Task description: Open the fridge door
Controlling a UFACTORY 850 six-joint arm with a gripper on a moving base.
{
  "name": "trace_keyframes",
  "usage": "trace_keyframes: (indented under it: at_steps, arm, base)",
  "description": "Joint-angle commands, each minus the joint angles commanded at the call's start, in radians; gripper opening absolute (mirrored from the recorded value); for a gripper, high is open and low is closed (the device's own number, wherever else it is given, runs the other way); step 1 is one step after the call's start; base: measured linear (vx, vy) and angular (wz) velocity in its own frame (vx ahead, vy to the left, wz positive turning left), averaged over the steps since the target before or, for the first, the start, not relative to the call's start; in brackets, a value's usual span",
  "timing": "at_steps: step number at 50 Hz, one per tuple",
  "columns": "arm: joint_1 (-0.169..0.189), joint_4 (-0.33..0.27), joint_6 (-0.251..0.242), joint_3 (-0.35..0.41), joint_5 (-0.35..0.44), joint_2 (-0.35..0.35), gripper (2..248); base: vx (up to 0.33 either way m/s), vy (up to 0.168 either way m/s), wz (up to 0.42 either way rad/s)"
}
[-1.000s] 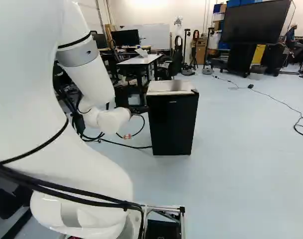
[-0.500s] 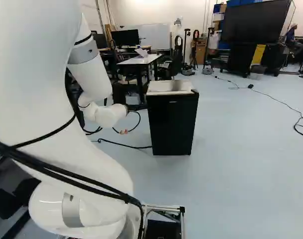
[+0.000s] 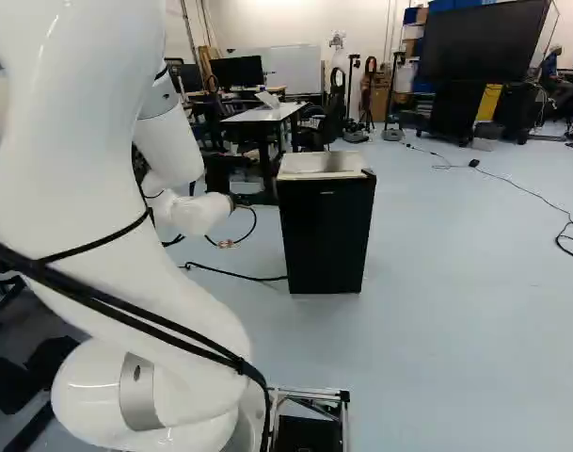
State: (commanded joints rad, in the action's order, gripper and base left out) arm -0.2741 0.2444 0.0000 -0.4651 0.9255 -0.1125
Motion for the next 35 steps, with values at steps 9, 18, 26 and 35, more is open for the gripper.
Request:
trace_keyframes:
  at_steps: [9,18,26,35]
  arm:
    - [-0.028,0.035,0.000,-0.015,0.017,-0.014,247]
    - [-0.056,0.073,0.000,-0.030,0.036,-0.037,247]
    - [-0.081,0.108,0.000,-0.045,0.054,-0.068,247]
    - [-0.108,0.147,0.000,-0.063,0.075,-0.105,247]
  base:
    - [0.000,0.000,0.000]
    - [0.000,0.000,0.000]
    - [0.000,0.000,0.000]
    - [0.000,0.000,0.000]
